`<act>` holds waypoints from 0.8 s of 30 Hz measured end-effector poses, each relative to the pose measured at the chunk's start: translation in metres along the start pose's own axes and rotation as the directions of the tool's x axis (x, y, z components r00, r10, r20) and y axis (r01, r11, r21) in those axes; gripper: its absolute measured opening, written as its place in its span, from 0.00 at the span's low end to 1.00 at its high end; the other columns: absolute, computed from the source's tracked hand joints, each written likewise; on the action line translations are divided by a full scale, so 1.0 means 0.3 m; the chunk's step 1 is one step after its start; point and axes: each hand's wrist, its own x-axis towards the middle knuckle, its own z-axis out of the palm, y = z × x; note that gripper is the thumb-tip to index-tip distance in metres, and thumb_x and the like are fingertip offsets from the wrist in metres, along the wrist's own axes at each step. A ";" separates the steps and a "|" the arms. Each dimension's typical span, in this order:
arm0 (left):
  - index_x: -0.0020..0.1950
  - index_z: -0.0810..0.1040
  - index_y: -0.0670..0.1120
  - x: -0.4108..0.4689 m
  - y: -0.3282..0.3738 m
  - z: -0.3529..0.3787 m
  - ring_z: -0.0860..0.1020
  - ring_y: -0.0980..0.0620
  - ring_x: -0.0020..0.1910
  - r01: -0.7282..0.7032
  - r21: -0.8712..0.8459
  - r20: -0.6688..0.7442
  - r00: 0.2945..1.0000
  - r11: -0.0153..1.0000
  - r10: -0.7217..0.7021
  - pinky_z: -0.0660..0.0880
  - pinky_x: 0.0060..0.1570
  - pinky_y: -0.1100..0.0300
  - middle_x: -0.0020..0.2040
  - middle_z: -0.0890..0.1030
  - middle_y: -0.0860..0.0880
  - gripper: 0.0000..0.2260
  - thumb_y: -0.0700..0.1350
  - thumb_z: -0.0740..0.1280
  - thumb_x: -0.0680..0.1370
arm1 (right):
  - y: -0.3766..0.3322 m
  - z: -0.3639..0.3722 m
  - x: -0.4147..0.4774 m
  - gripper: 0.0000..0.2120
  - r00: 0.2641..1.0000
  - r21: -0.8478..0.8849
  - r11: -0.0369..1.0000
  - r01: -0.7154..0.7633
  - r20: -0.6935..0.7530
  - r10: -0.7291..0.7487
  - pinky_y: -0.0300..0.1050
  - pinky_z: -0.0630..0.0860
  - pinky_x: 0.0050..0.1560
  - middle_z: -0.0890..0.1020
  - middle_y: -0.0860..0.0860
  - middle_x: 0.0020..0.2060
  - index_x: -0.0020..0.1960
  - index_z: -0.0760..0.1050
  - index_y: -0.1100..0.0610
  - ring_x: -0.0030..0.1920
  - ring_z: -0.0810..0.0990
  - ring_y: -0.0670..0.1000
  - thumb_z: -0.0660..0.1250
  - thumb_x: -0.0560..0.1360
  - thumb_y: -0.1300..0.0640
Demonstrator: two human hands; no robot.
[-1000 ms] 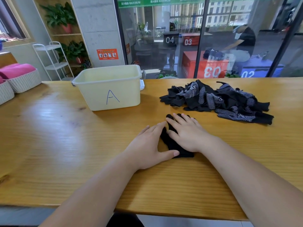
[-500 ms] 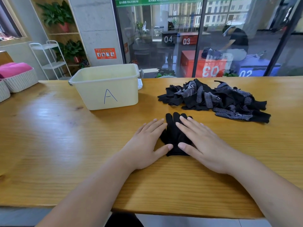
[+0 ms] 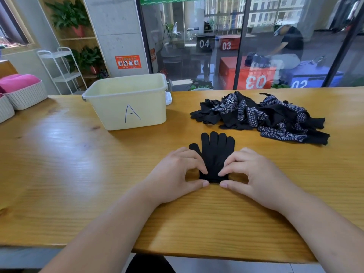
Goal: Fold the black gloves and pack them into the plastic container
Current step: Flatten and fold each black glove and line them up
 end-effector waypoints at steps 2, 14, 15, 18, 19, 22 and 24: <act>0.57 0.86 0.55 0.003 0.002 0.002 0.77 0.56 0.60 0.011 -0.003 -0.003 1.000 1.000 -0.011 0.75 0.63 0.52 0.57 0.81 0.62 0.10 0.57 0.77 0.78 | 0.003 0.005 0.002 0.13 1.000 -0.045 0.999 0.002 -0.008 -0.003 0.48 0.77 0.51 0.79 0.34 0.51 0.57 0.85 0.40 0.54 0.76 0.45 0.70 0.78 0.36; 0.58 0.83 0.57 0.013 0.002 0.022 0.75 0.59 0.56 -0.020 0.091 -0.063 0.998 0.996 0.026 0.73 0.61 0.53 0.54 0.81 0.62 0.12 0.59 0.75 0.78 | -0.008 0.016 -0.001 0.11 0.996 -0.102 0.993 -0.060 -0.065 0.053 0.46 0.77 0.46 0.79 0.34 0.51 0.55 0.82 0.42 0.50 0.74 0.40 0.65 0.81 0.39; 0.57 0.83 0.57 0.015 0.004 0.024 0.75 0.59 0.56 -0.027 0.110 -0.070 0.997 0.994 0.034 0.73 0.61 0.53 0.54 0.81 0.62 0.10 0.58 0.74 0.79 | -0.004 0.015 -0.003 0.11 0.996 -0.076 0.995 -0.065 -0.069 0.060 0.46 0.77 0.47 0.79 0.33 0.51 0.55 0.82 0.41 0.51 0.74 0.40 0.65 0.81 0.38; 0.56 0.83 0.55 0.021 0.011 0.029 0.76 0.59 0.54 -0.020 0.147 -0.111 0.993 0.989 0.037 0.73 0.58 0.53 0.52 0.82 0.61 0.07 0.55 0.69 0.82 | 0.003 0.013 -0.003 0.17 0.996 -0.055 0.996 -0.069 -0.062 0.066 0.45 0.77 0.47 0.79 0.32 0.53 0.58 0.82 0.40 0.54 0.74 0.40 0.68 0.77 0.32; 0.56 0.83 0.55 0.023 0.013 0.031 0.76 0.59 0.53 -0.008 0.139 -0.127 0.992 0.990 0.026 0.73 0.57 0.53 0.51 0.83 0.60 0.08 0.55 0.67 0.83 | 0.001 0.016 -0.001 0.18 0.996 -0.064 0.996 -0.069 -0.068 0.065 0.45 0.77 0.46 0.78 0.33 0.52 0.58 0.82 0.41 0.53 0.73 0.40 0.69 0.76 0.31; 0.57 0.81 0.55 0.025 0.018 0.036 0.78 0.59 0.49 0.047 0.052 -0.153 0.987 0.998 -0.038 0.72 0.57 0.57 0.46 0.81 0.61 0.06 0.53 0.66 0.84 | -0.007 0.027 0.009 0.11 0.989 -0.030 0.996 -0.089 -0.124 0.085 0.44 0.75 0.45 0.77 0.32 0.44 0.54 0.82 0.43 0.49 0.73 0.41 0.69 0.78 0.39; 0.58 0.81 0.56 0.023 0.021 0.036 0.79 0.59 0.48 0.097 -0.041 -0.165 0.981 0.994 -0.103 0.70 0.56 0.64 0.45 0.80 0.62 0.04 0.52 0.68 0.85 | -0.008 0.031 0.014 0.06 0.980 0.080 0.988 -0.131 -0.143 0.142 0.35 0.70 0.47 0.78 0.33 0.45 0.52 0.81 0.42 0.49 0.75 0.42 0.69 0.80 0.42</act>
